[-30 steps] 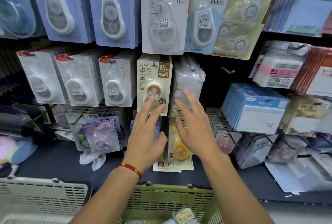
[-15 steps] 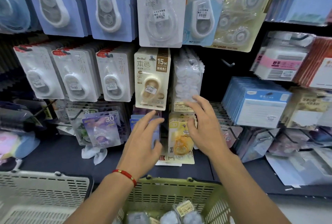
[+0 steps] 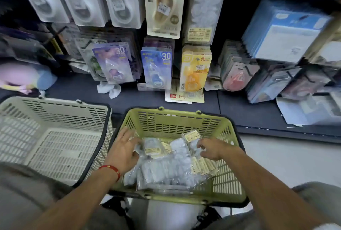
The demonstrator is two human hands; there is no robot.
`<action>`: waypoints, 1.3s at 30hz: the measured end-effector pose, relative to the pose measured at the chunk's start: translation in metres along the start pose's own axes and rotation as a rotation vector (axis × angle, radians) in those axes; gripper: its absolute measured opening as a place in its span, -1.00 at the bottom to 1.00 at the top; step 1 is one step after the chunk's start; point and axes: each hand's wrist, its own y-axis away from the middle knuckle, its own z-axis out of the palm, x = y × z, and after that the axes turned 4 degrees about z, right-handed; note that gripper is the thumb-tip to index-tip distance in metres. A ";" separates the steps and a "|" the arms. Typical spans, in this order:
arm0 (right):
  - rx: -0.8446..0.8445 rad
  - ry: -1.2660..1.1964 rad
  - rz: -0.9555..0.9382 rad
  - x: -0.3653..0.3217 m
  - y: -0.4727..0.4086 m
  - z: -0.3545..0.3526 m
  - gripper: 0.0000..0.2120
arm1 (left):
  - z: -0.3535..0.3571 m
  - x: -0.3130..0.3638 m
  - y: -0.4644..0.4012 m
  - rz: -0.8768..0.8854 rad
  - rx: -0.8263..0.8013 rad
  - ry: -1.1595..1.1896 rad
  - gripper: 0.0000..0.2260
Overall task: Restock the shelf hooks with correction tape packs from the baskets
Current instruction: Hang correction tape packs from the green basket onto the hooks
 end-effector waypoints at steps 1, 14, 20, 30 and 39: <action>-0.047 -0.044 0.006 -0.002 -0.004 0.019 -0.53 | 0.012 -0.001 0.008 -0.024 -0.023 -0.012 -0.59; -0.166 -0.406 -0.090 -0.099 -0.029 0.090 -0.10 | 0.048 0.027 0.008 -0.376 -0.298 0.445 -0.51; -0.212 -0.433 0.055 -0.131 -0.017 0.091 0.24 | 0.025 0.042 -0.003 -0.732 -0.137 1.237 -0.73; 0.183 -1.710 0.088 -0.029 0.037 0.034 -0.65 | 0.029 0.076 -0.007 -0.686 -0.137 1.105 -0.80; 0.020 -1.744 -0.099 -0.067 0.030 0.047 -0.69 | 0.026 0.087 -0.010 -0.818 0.139 1.702 -0.67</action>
